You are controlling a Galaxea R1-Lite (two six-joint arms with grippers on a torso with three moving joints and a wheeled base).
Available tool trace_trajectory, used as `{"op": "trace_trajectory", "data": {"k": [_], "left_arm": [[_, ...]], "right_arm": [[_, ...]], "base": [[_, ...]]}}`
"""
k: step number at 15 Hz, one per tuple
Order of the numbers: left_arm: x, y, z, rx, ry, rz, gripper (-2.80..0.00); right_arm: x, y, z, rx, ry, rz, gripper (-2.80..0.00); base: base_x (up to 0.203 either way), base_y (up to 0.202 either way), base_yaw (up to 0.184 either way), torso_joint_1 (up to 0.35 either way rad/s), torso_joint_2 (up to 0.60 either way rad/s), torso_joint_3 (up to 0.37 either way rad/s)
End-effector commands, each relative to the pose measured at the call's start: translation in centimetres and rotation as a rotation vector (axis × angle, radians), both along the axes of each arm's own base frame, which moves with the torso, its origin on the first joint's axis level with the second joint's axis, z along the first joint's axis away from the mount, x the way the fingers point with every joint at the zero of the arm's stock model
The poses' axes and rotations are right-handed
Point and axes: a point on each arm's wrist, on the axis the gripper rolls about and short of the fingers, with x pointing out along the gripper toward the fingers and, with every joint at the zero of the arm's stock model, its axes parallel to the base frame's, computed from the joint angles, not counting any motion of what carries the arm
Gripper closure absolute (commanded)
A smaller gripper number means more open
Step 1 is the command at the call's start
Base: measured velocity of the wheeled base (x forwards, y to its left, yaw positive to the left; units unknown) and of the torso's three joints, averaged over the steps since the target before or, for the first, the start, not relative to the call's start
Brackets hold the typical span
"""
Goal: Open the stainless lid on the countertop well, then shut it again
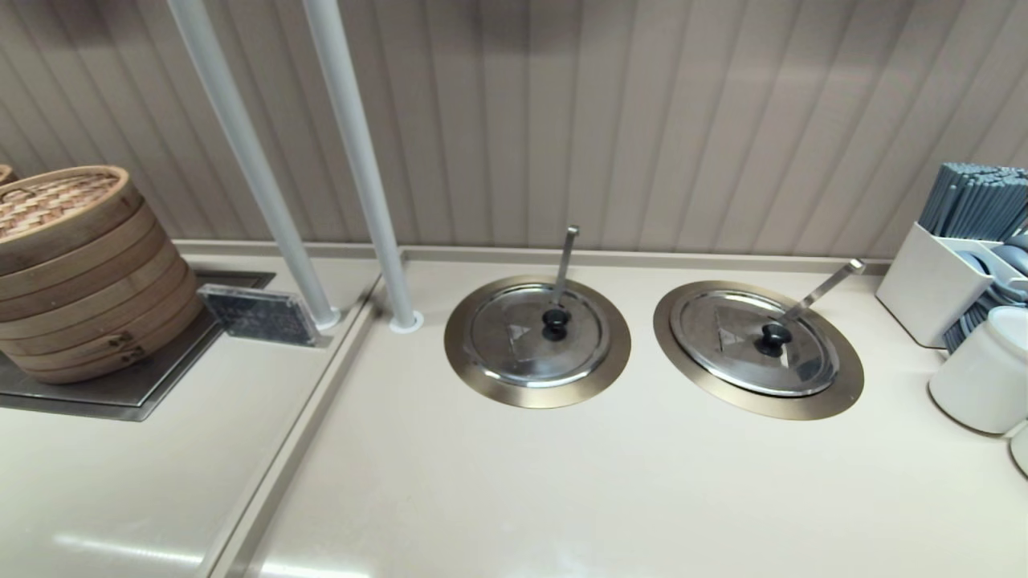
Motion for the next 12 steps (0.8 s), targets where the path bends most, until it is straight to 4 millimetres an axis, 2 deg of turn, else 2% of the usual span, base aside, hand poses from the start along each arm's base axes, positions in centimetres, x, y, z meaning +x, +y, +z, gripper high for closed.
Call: {"op": "trace_trajectory", "data": {"k": [1,12], "left_arm": [[0.00,0.00,-0.01,0.000,0.000,0.000,0.00],[0.01,0.00,-0.02,0.000,0.000,0.000,0.00]], "right_arm": [[0.90,0.00,-0.76,-0.061,-0.103,0.002,0.00],[0.84,-0.02,-0.39,-0.044,-0.124,-0.007,0.00]], "base": [[0.000,0.000,0.000,0.000,0.00,0.000],[0.000,0.000,0.000,0.000,0.00,0.000]]}}
